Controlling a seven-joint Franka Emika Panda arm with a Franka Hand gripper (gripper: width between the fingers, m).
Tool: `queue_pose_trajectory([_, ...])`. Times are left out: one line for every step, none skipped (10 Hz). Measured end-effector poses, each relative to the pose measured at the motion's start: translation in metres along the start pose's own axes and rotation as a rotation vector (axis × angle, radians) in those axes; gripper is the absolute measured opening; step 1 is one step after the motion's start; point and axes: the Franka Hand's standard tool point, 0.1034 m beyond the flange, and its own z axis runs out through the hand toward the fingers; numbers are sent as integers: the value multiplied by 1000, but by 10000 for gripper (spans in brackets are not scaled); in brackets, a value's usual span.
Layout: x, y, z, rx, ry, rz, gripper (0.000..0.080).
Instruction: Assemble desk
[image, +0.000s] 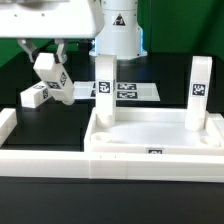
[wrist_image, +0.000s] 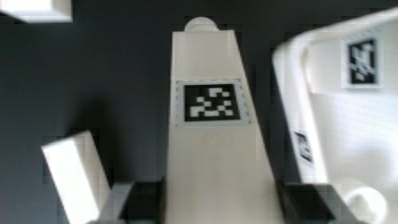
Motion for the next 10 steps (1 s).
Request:
queue_pose_trajectory([-1,-6,-10,7,5,-6,290])
queue_pose_trajectory([4,-16,-23,14,-13,-15,290])
queue_pose_trajectory([13,-22,-35,15,-18,-27,290])
queue_pose_trajectory([17,-21,-33,11,-4,-28,290])
queue_pose_trajectory([17,-20,-31,9,11,-27,290])
queue_pose_trajectory([18,-20,-31,9,13,-27,290])
queue_pose_trajectory([23,-19,-32,4,53,-28,290])
queue_pose_trajectory([31,-20,-34,-8,142,-33,290])
queue_pose_trajectory([35,-26,-36,-18,211,-45,290])
queue_pose_trajectory([42,-36,-40,-28,291,-63,290])
